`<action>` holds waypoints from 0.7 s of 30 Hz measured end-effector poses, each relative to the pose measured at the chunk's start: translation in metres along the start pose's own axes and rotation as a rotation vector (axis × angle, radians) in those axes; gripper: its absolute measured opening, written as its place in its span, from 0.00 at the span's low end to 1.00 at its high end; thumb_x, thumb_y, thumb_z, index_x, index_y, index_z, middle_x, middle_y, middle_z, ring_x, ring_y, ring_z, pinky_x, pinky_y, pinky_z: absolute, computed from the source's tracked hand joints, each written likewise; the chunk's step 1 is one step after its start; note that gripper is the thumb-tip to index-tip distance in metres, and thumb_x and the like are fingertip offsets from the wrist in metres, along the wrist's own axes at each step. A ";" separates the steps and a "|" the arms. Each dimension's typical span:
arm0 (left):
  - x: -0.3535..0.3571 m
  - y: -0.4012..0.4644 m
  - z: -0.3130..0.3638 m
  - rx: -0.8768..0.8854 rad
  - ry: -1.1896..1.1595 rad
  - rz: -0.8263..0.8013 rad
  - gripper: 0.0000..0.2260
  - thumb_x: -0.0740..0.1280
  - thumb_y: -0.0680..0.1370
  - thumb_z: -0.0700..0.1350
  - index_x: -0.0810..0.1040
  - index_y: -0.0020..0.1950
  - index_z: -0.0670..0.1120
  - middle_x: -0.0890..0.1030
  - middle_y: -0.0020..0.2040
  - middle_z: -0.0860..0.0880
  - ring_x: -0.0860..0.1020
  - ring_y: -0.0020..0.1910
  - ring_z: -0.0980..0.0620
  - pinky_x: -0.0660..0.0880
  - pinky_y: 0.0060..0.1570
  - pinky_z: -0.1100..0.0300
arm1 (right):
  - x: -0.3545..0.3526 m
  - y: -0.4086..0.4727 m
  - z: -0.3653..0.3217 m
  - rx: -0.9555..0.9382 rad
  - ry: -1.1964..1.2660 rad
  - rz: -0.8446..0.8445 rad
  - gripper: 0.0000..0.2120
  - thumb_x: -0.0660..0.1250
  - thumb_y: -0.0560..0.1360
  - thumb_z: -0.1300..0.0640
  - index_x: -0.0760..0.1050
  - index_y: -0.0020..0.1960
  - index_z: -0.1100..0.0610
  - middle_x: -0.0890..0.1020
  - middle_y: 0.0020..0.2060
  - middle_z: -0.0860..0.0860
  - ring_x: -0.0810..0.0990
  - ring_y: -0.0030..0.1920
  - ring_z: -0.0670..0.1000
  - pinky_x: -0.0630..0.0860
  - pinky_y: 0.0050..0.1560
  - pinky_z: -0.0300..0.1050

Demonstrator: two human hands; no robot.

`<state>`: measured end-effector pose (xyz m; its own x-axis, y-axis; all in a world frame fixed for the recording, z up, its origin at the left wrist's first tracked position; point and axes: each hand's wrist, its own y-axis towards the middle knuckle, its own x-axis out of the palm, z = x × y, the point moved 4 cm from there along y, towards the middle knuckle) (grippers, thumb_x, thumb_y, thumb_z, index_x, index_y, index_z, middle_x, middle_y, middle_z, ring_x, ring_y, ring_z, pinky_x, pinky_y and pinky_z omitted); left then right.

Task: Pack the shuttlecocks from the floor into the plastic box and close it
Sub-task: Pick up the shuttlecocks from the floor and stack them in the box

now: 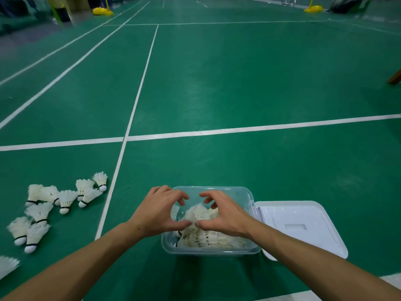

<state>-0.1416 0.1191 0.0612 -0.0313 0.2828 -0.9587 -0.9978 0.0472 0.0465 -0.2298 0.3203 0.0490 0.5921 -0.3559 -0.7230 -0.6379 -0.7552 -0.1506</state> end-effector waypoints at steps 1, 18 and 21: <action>-0.006 -0.002 0.000 -0.007 -0.011 0.017 0.31 0.65 0.70 0.77 0.73 0.66 0.61 0.78 0.56 0.66 0.72 0.57 0.60 0.67 0.65 0.57 | -0.004 -0.001 -0.003 -0.009 -0.008 0.007 0.41 0.74 0.69 0.32 0.65 0.77 0.43 0.73 0.65 0.42 0.75 0.62 0.43 0.77 0.65 0.49; -0.101 -0.170 -0.141 -0.509 -0.256 0.421 0.31 0.71 0.67 0.75 0.71 0.65 0.64 0.80 0.52 0.64 0.79 0.50 0.63 0.82 0.51 0.53 | 0.038 0.085 -0.202 -0.325 -0.216 -0.137 0.37 0.73 0.72 0.31 0.68 0.74 0.46 0.76 0.61 0.44 0.78 0.57 0.45 0.80 0.61 0.51; -0.090 -0.182 -0.175 -0.579 -0.246 0.432 0.32 0.70 0.67 0.74 0.72 0.66 0.62 0.80 0.52 0.63 0.79 0.50 0.63 0.81 0.49 0.55 | 0.080 0.122 -0.217 -0.335 -0.205 -0.155 0.37 0.73 0.71 0.31 0.68 0.73 0.46 0.77 0.60 0.44 0.78 0.56 0.46 0.80 0.60 0.52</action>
<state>0.0327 -0.0829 0.0903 -0.4801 0.3705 -0.7951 -0.7730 -0.6072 0.1838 -0.1533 0.0802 0.1194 0.5364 -0.1324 -0.8335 -0.3332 -0.9406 -0.0650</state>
